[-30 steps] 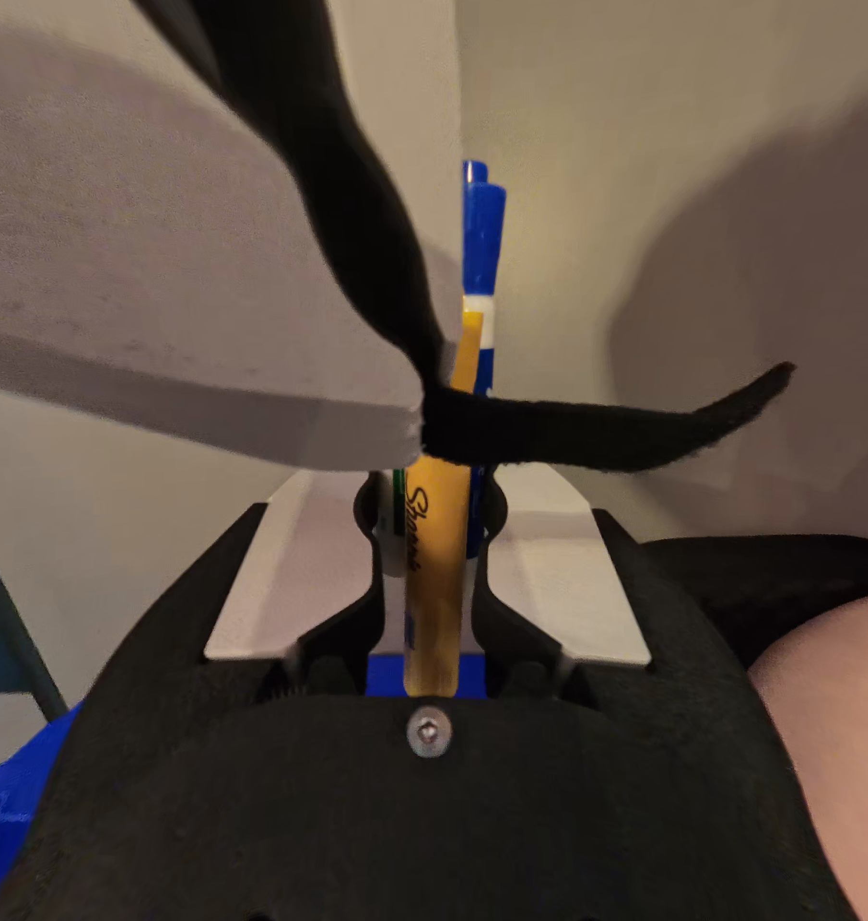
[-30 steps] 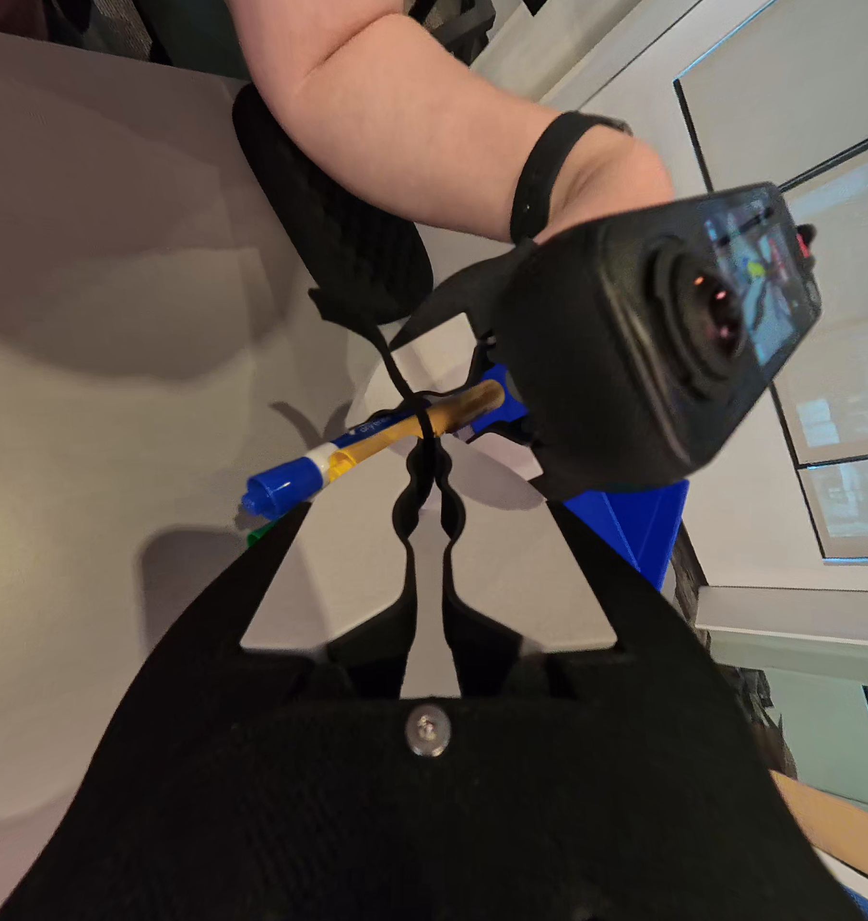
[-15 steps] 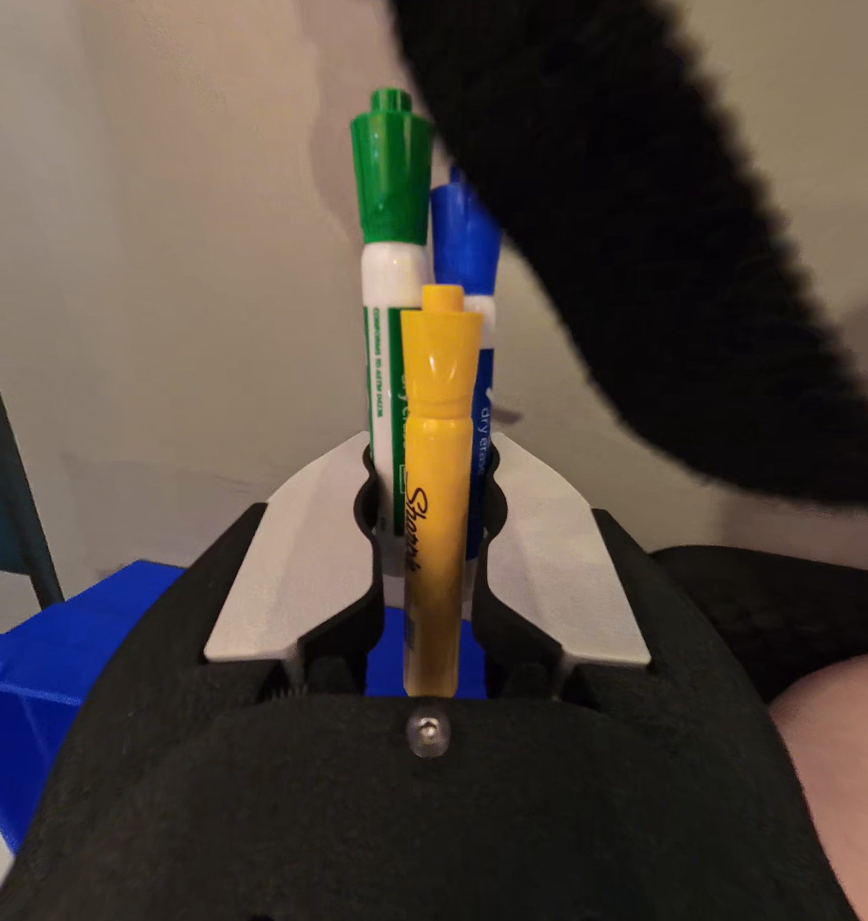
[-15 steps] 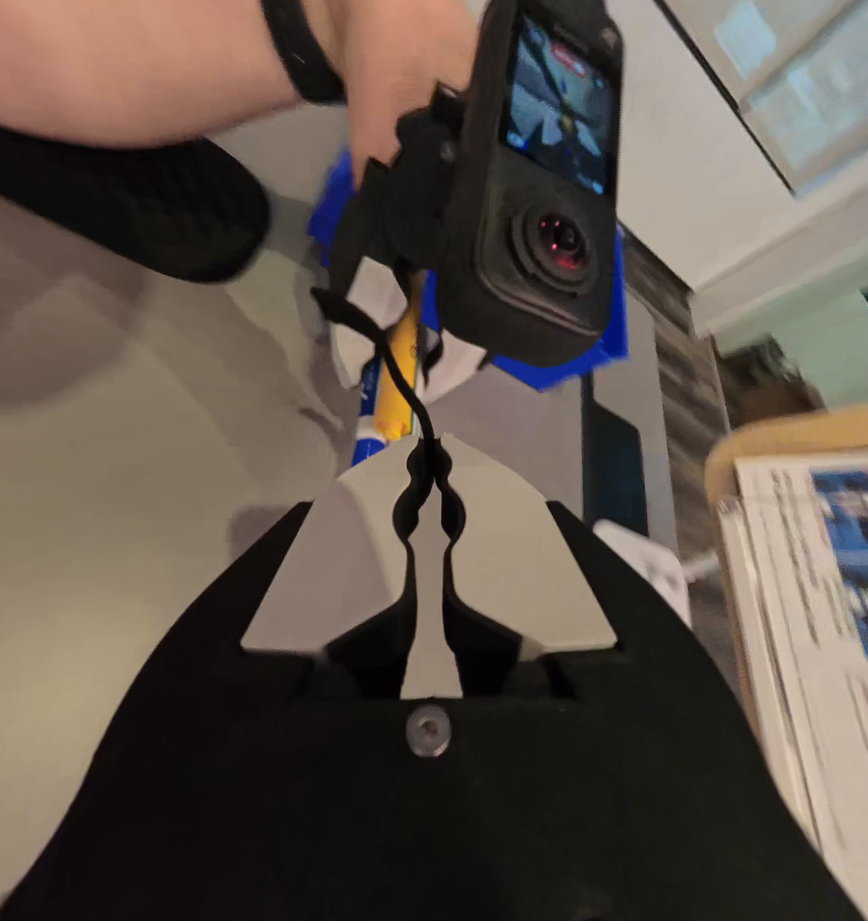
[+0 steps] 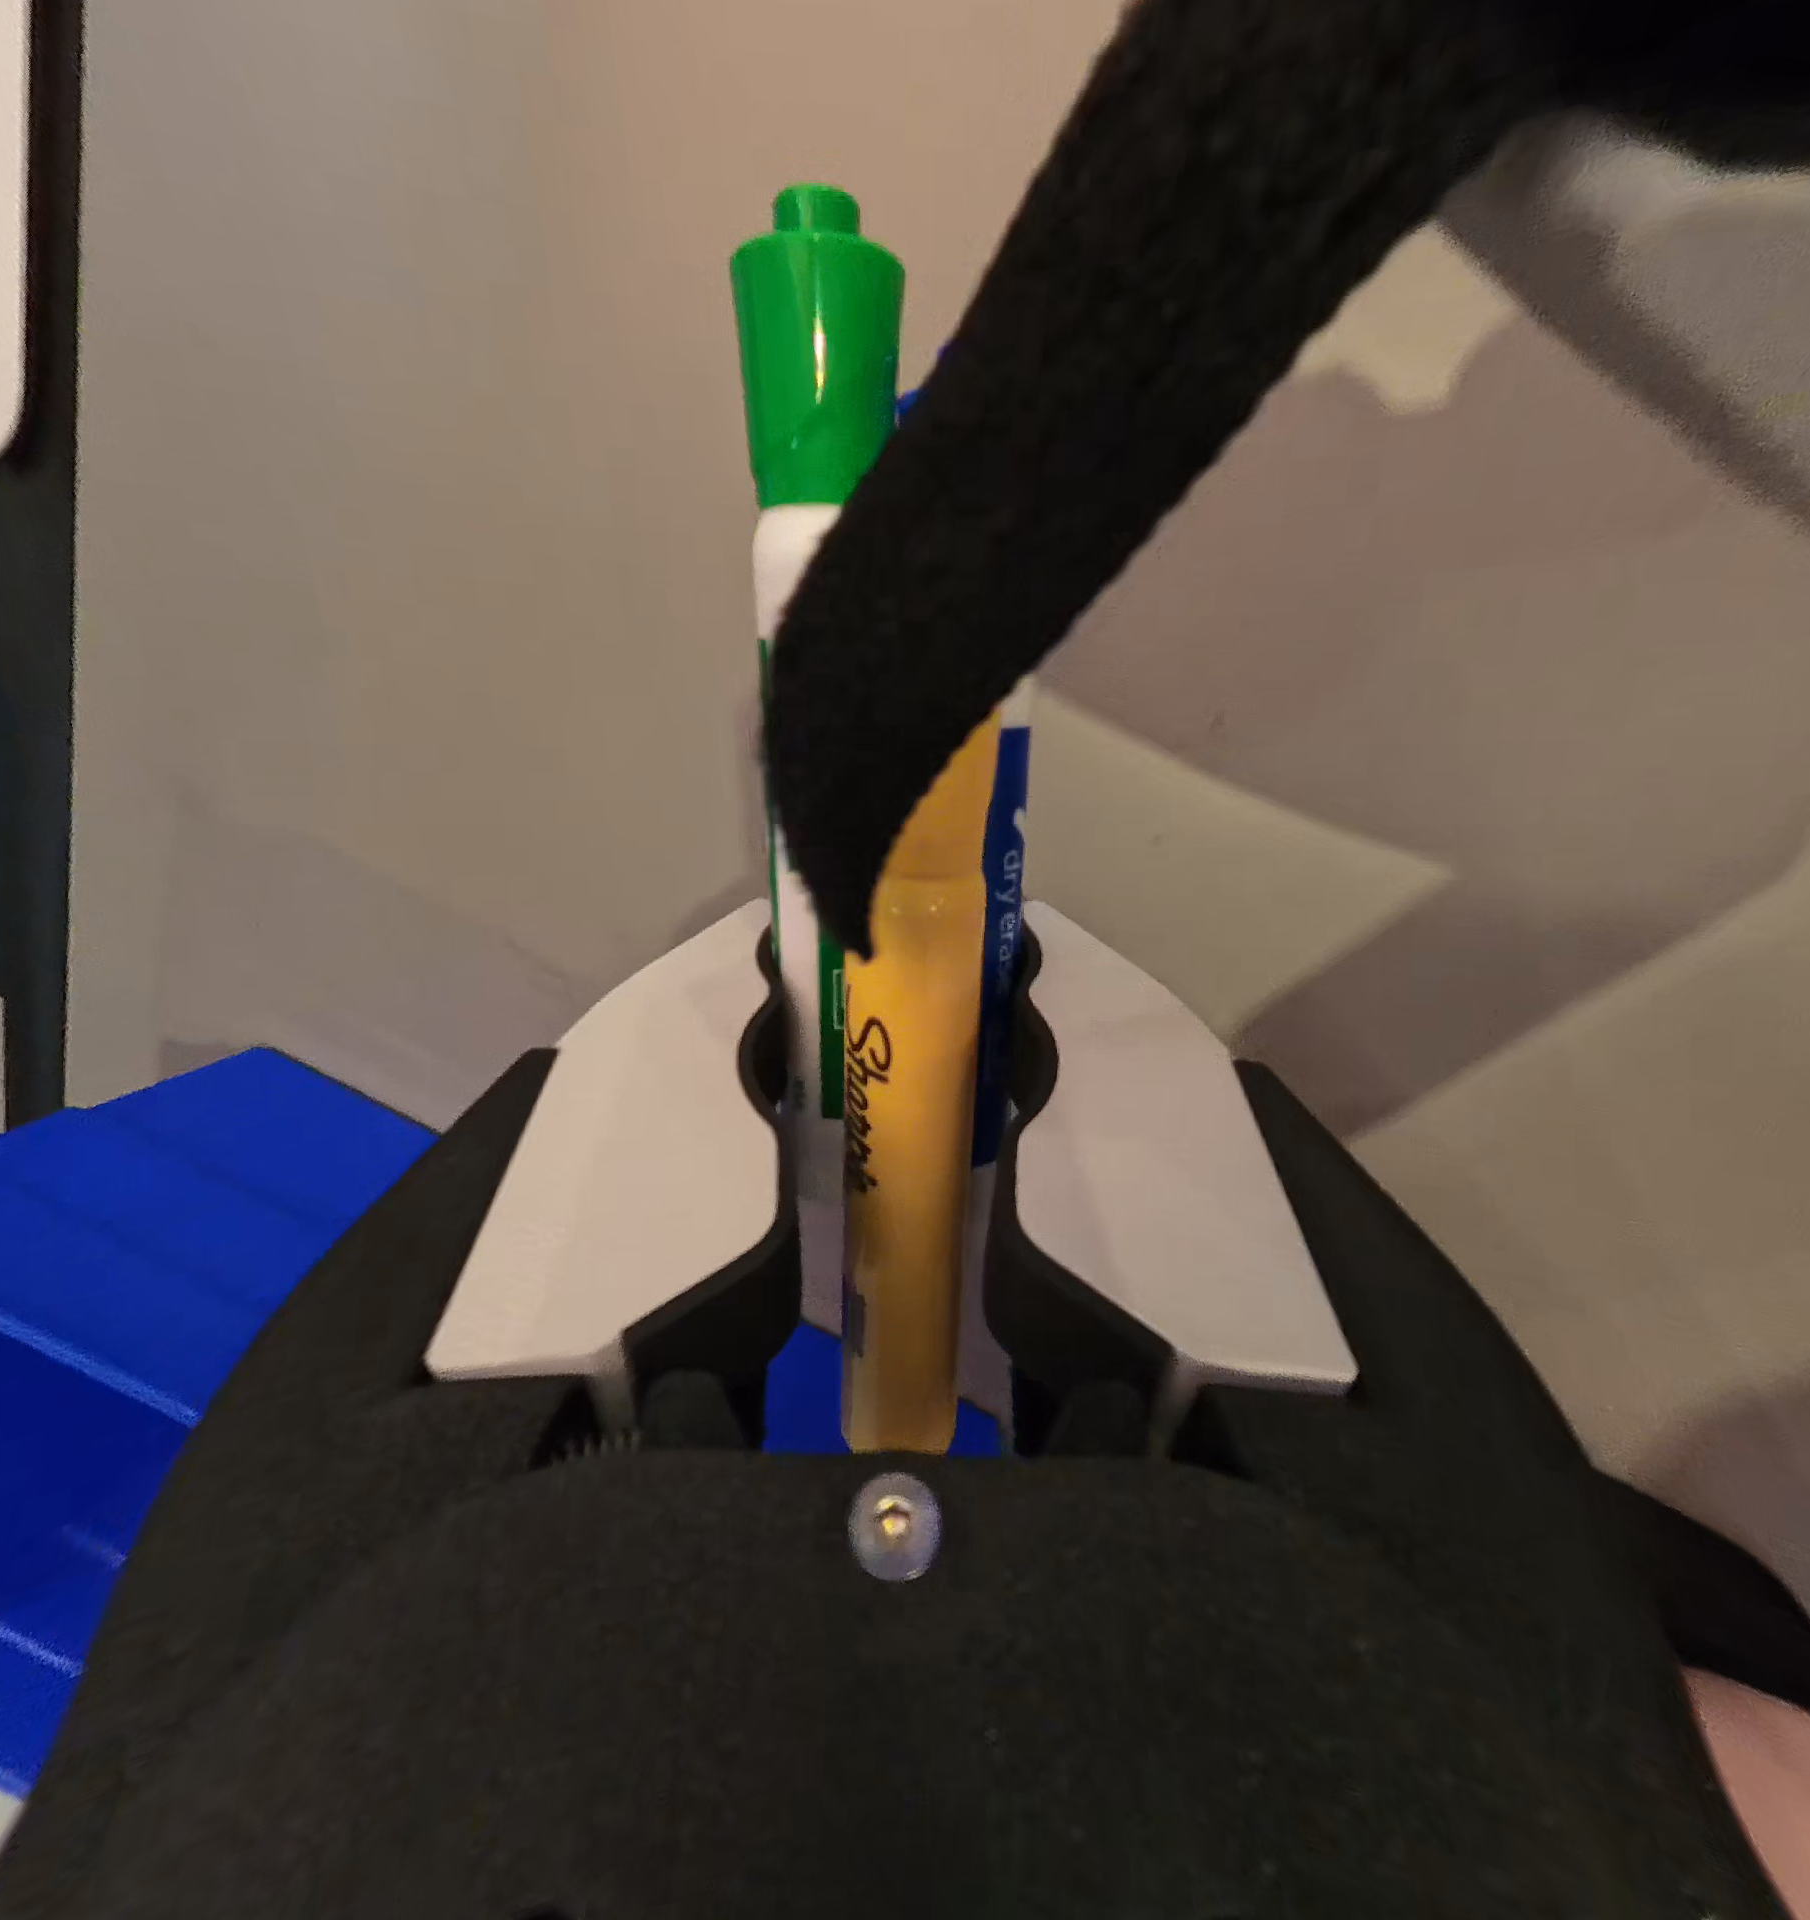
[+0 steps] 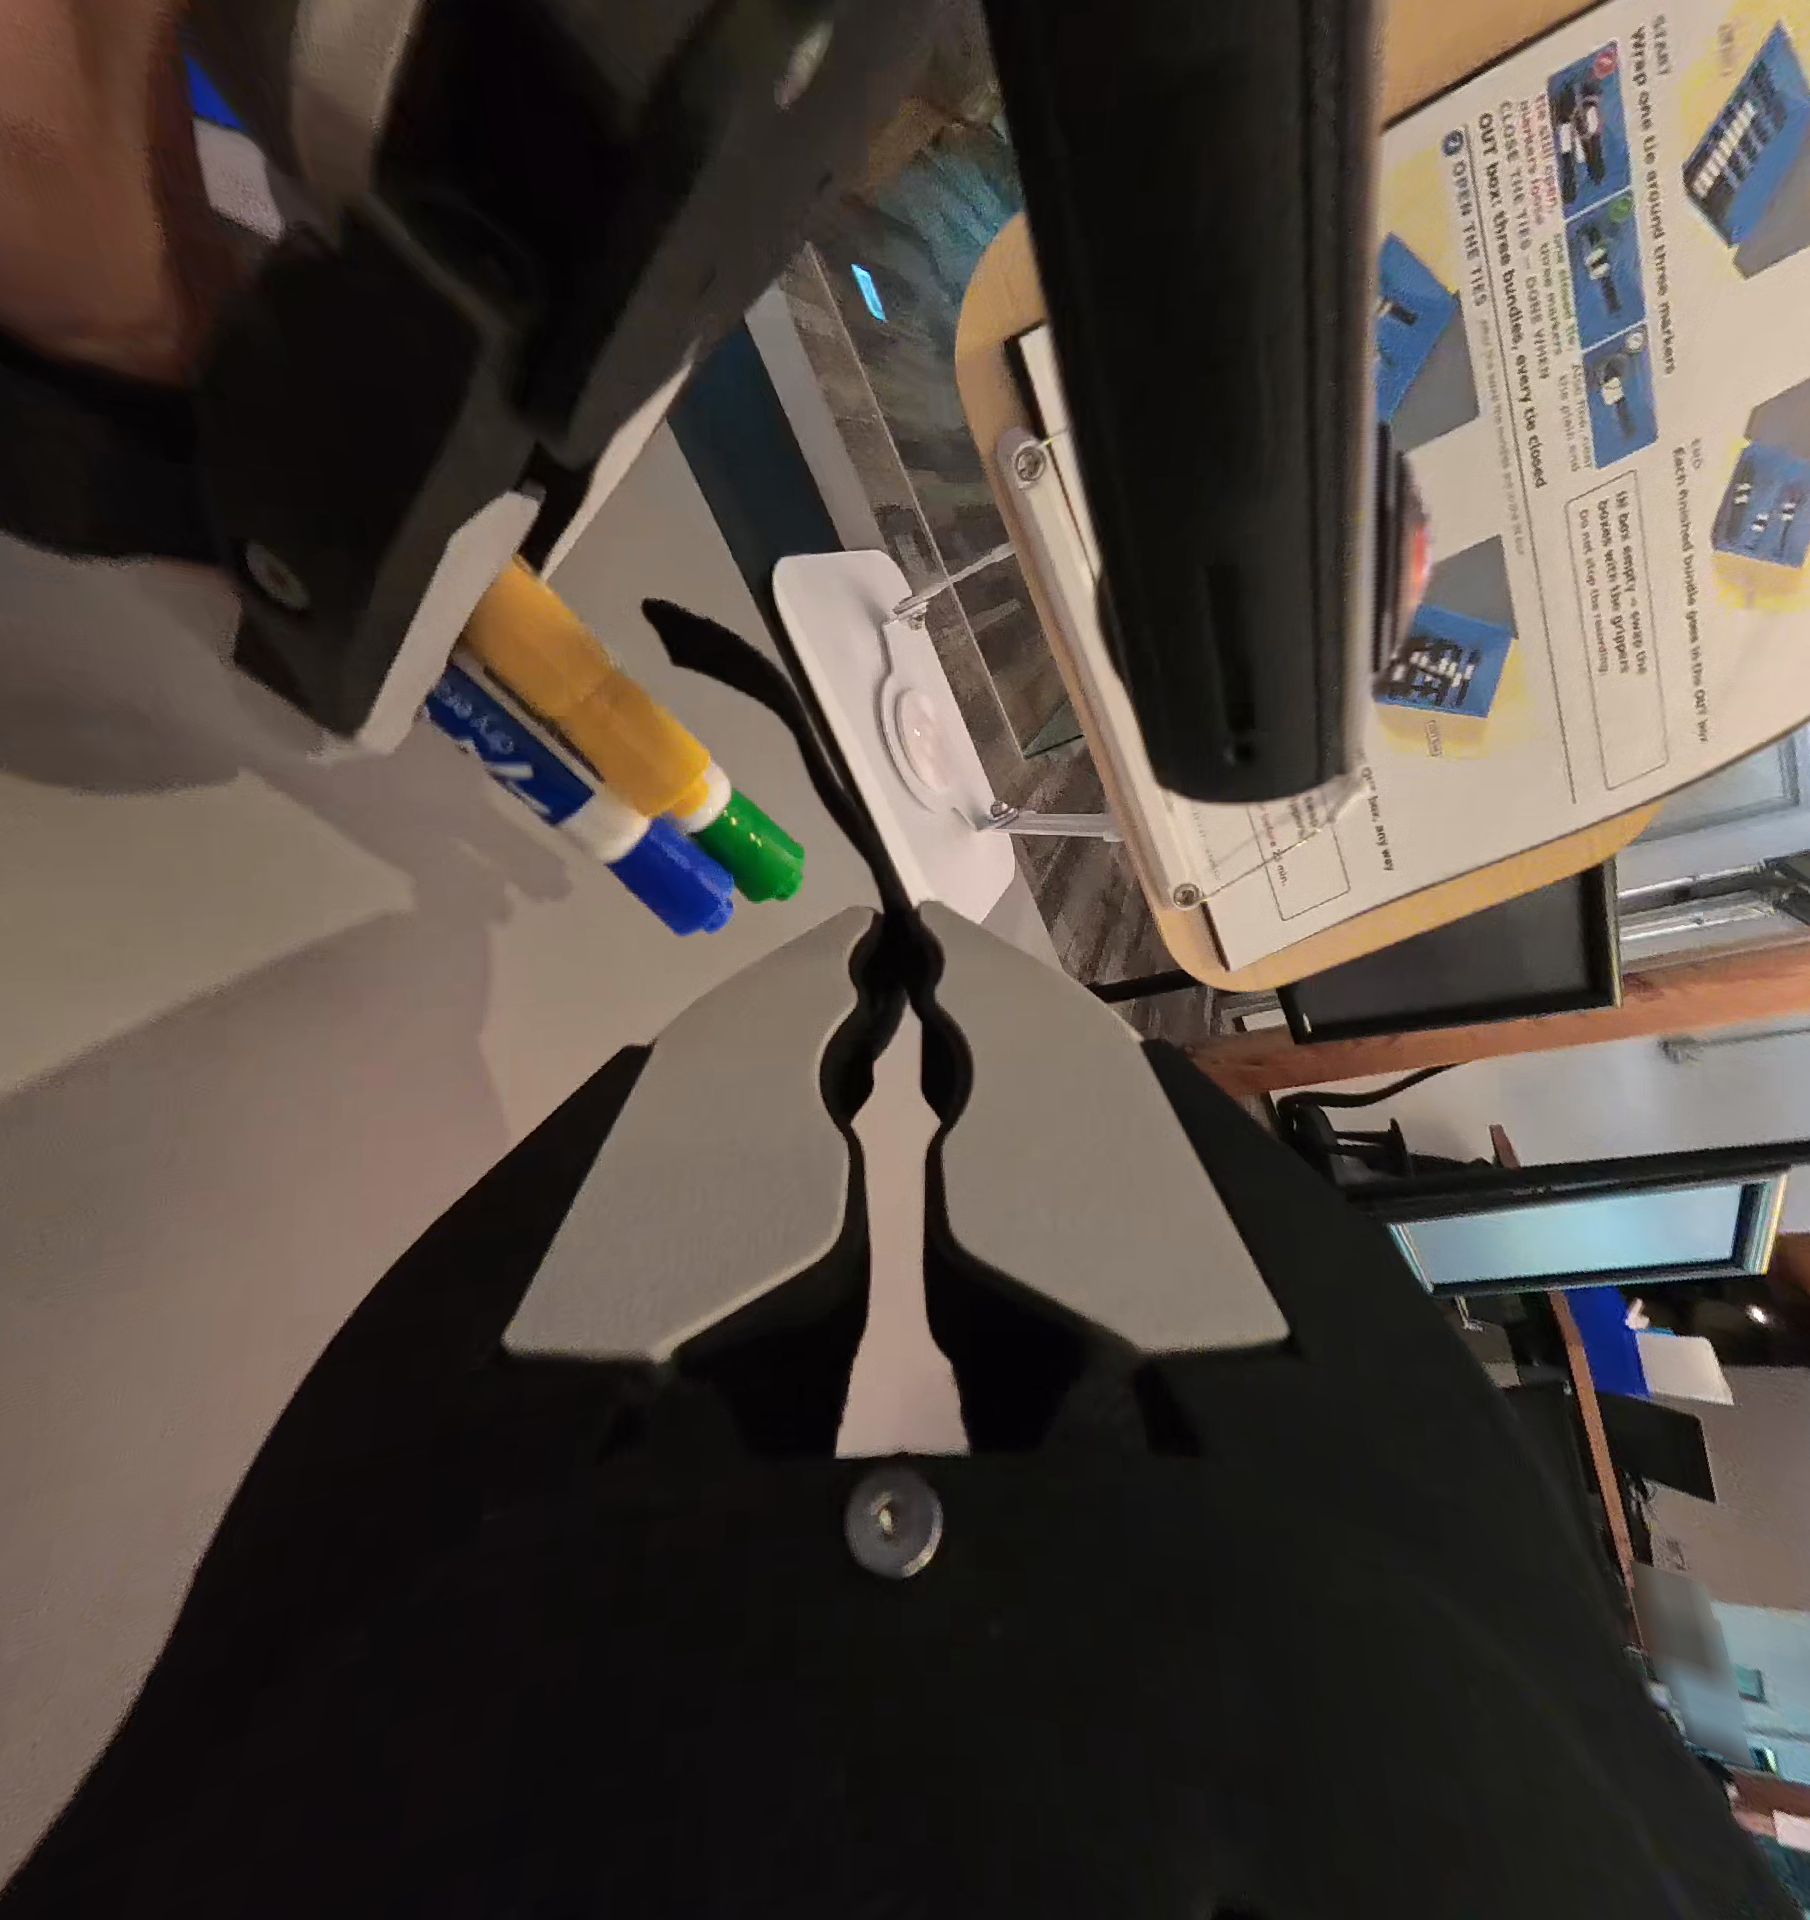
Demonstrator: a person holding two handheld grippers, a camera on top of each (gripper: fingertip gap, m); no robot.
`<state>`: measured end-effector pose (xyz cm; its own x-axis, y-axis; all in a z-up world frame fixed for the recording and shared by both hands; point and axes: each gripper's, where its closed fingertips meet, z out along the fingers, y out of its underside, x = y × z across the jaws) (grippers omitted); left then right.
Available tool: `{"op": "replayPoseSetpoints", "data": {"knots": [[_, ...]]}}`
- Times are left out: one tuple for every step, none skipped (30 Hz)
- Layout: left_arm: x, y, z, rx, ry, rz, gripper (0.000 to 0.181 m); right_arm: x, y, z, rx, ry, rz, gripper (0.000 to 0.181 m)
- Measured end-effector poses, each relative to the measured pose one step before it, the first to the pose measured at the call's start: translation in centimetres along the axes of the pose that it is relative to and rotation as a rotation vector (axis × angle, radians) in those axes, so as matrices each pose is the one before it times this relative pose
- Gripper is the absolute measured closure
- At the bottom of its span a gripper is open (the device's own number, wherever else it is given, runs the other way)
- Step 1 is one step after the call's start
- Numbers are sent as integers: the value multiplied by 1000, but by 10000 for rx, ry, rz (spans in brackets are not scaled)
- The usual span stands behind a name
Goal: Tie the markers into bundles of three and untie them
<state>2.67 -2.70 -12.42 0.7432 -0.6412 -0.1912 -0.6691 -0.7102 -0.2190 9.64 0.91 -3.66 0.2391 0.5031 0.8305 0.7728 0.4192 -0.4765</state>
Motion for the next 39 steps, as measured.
{"op": "replayPoseSetpoints", "data": {"knots": [[170, -150, 55, 46, 101, -74, 143, -120, -186, 135, -15, 78, 46, 176], [199, -50, 67, 13, 106, 3, 143, -224, -223, 133, 38, 25, -1, 177], [110, -14, 72, -6, 42, 24, 143, -294, -81, 176, -59, 11, -132, 177], [28, 17, 45, -18, -1, 4, 143, -327, -62, 188, -71, -14, -160, 177], [52, 20, 27, -25, 14, -45, 143, -370, -274, 89, 114, -63, -70, 177], [74, -7, -25, 6, 41, -46, 142, -493, -323, 69, 186, -165, -14, 177], [39, -55, -53, 45, 20, -9, 142, -507, -107, 126, 37, -199, -14, 177], [-24, -20, -62, 27, 1, -14, 143, -403, -34, 178, -3, -150, 5, 176], [-41, 18, -36, 17, 8, -43, 143, -306, -98, 165, 57, -118, 27, 176], [-50, 55, -9, -5, 19, -41, 143, -195, -74, 147, 34, -85, 28, 176], [-46, 43, -5, 4, 12, -40, 142, -98, -69, 132, 21, -53, 6, 176], [-17, 61, 5, -12, 31, -51, 142, -110, -130, 95, 32, -99, -2, 176], [-13, 43, -2, -11, 12, 20, 142, -110, -199, 65, 70, -114, 43, 176], [-2, 32, 8, -5, -6, 21, 142, -103, -228, 71, 79, -114, 51, 176], [-4, 50, 1, -38, 7, -56, 144, -161, -143, 84, 0, -138, -5, 176], [-7, 84, 37, -67, -1, -2, 144, -162, -49, 61, -81, -112, -45, 176], [4, 122, 80, -82, -27, 67, 144, -186, -33, 2, -85, -99, -31, 177], [-2, 82, 75, -59, -16, 30, 144, -275, -50, -91, -34, -150, 8, 177], [9, 10, 35, -12, 8, -7, 144, -359, 54, -135, -80, -202, 23, 177], [-36, 11, 27, -10, -18, -5, 143, -187, 176, -133, -158, -78, -7, 177], [-23, -2, 29, -10, -10, -7, 142, 21, 232, -120, -196, 56, -52, 177], [31, -67, 11, 24, 12, 10, 143, -7, 222, -98, -211, 28, -42, 177], [-49, -137, -13, 55, -48, 14, 142, -76, 31, -131, -107, -16, -11, 177], [-3, -140, -31, 53, -12, -8, 142, -99, -110, -187, -48, -3, 6, 177], [55, -144, -45, 75, 18, -4, 143, -111, -225, -221, -6, 20, -34, 177], [60, -85, -38, 44, 27, -9, 142, -94, -351, -249, 65, 77, -74, 177], [59, 12, -23, -9, 18, 6, 144, -108, -221, -184, -27, 53, -34, 177], [9, 66, -21, -39, -25, 33, 144, -110, 28, -64, -148, -27, 56, 177], [10, 93, -19, -49, -14, 32, 144, 23, 166, 23, -133, -52, 173, 177], [8, 59, -26, -18, -10, 16, 144, 225, 282, 110, -96, -16, 259, 177], [14, 36, -33, 4, 24, -17, 142, 454, 425, 169, -104, 65, 259, 177], [-10, 1, -27, 18, 15, -20, 142, 505, 514, 214, -139, 60, 218, 177], [-4, 31, -10, -2, 0, 22, 142, 551, 433, 138, -95, 95, 192, 177], [33, 39, 22, -31, 5, 33, 142, 583, 277, 26, -34, 156, 123, 177], [18, -23, 5, -5, -15, 22, 142, 520, 201, -42, -50, 182, 17, 177], [27, -68, -9, 8, -10, 3, 142, 372, 111, -21, -53, 164, -78, 177], [71, -72, -2, 8, 7, 6, 143, 259, 3, 11, -48, 146, -144, 177], [39, -76, 8, 8, -14, 24, 143, 168, -84, 15, -45, 151, -196, 177], [31, -70, 34, -3, -17, 20, 143, 62, -167, -18, -23, 123, -221, 177]]}}
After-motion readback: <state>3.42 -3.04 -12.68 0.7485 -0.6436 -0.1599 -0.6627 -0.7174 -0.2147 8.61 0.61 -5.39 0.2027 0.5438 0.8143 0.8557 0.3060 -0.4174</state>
